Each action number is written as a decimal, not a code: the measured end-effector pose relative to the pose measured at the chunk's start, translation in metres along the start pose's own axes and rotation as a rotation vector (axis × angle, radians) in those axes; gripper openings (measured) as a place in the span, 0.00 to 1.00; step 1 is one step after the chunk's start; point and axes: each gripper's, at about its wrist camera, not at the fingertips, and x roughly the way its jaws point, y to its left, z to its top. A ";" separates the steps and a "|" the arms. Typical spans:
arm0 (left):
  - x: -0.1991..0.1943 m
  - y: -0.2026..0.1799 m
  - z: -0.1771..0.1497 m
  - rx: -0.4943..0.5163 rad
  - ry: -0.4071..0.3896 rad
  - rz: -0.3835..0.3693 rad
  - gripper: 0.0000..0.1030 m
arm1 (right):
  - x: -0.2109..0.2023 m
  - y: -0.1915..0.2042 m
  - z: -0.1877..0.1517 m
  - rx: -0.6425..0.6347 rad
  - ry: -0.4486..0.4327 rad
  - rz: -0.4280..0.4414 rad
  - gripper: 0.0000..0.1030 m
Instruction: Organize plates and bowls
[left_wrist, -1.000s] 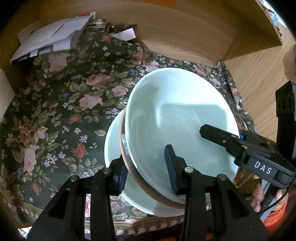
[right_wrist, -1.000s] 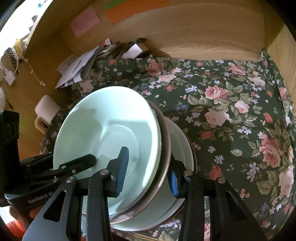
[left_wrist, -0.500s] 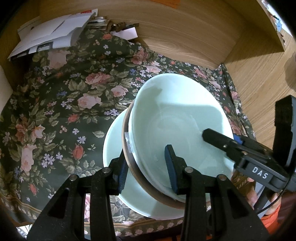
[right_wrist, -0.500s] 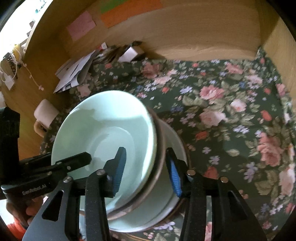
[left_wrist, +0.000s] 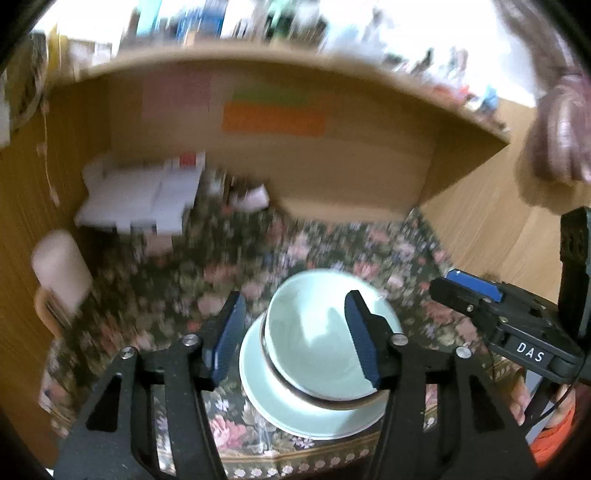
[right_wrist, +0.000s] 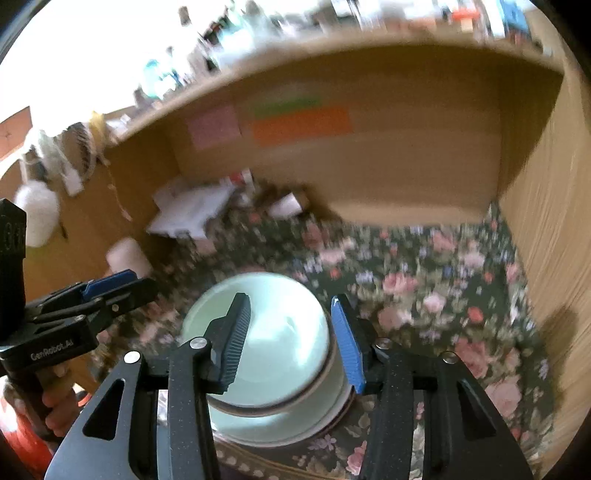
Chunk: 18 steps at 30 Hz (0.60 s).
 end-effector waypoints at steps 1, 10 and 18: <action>-0.010 -0.003 0.002 0.010 -0.036 0.001 0.58 | -0.009 0.004 0.003 -0.009 -0.030 0.007 0.42; -0.076 -0.013 0.004 0.049 -0.287 0.048 0.78 | -0.064 0.024 0.009 -0.041 -0.225 0.036 0.67; -0.097 -0.018 -0.006 0.065 -0.367 0.068 0.97 | -0.082 0.035 0.004 -0.078 -0.304 0.000 0.90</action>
